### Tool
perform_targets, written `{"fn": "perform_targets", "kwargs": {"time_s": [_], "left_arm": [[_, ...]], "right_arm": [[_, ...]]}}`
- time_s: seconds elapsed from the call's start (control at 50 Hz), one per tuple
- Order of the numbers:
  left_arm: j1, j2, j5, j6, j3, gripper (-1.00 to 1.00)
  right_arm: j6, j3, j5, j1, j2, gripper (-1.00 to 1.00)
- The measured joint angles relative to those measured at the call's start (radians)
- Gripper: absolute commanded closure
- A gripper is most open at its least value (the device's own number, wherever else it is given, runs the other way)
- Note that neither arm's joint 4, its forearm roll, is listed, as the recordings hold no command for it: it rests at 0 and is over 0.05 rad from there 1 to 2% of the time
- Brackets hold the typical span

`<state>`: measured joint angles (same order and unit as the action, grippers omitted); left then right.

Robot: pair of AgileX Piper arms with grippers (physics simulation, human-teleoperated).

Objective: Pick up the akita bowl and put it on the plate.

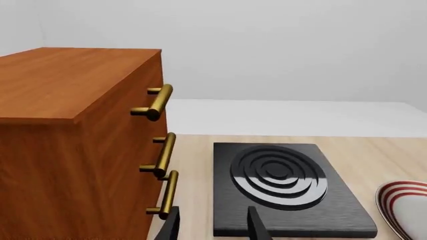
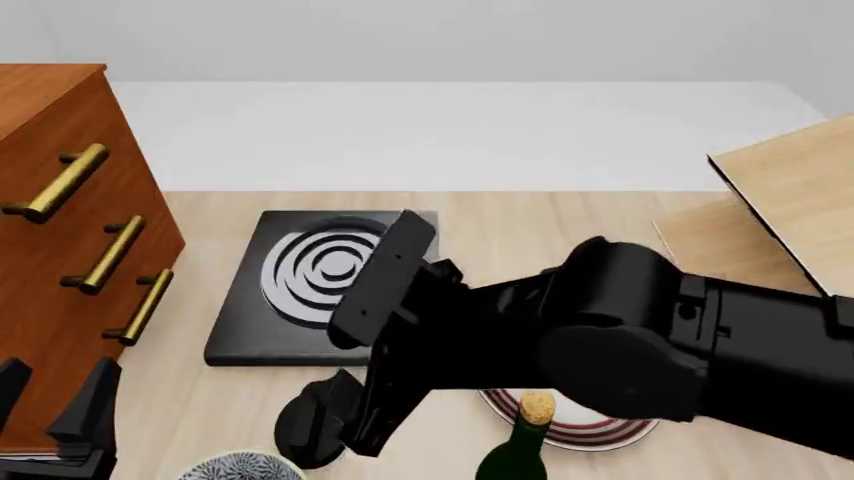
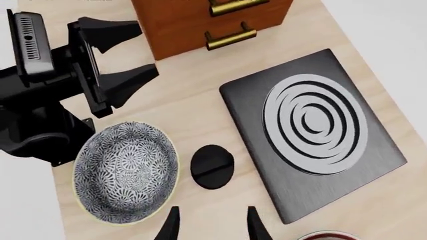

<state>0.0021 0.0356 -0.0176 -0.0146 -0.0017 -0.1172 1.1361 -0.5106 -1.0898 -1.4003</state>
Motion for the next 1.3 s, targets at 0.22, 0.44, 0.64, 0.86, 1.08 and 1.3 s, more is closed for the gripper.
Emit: {"fn": "perform_targets", "kwargs": {"time_s": [0.22,0.44,0.64,0.86,1.08,1.3], "left_arm": [[0.0,0.003,-0.003,0.0,0.0,-1.0],[0.0,0.003,-0.004,0.0,0.0,-1.0],[0.0,0.002,-0.003,0.001,0.0,-1.0],[0.0,0.003,-0.005,0.002,0.001,-1.0],[0.0,0.003,-0.006,0.002,0.001,-1.0],[0.001,0.001,-0.003,0.002,0.0,-1.0]], "right_arm": [[0.046,0.034,0.03,-0.038,-0.066,-1.0],[0.098,0.048,0.075,-0.064,-0.121,-1.0],[0.152,0.029,0.13,-0.08,-0.168,-1.0],[0.204,-0.011,0.197,-0.09,-0.222,-1.0],[0.254,-0.048,0.257,-0.109,-0.279,-1.0],[0.292,-0.078,0.307,-0.131,-0.33,-1.0]]}}
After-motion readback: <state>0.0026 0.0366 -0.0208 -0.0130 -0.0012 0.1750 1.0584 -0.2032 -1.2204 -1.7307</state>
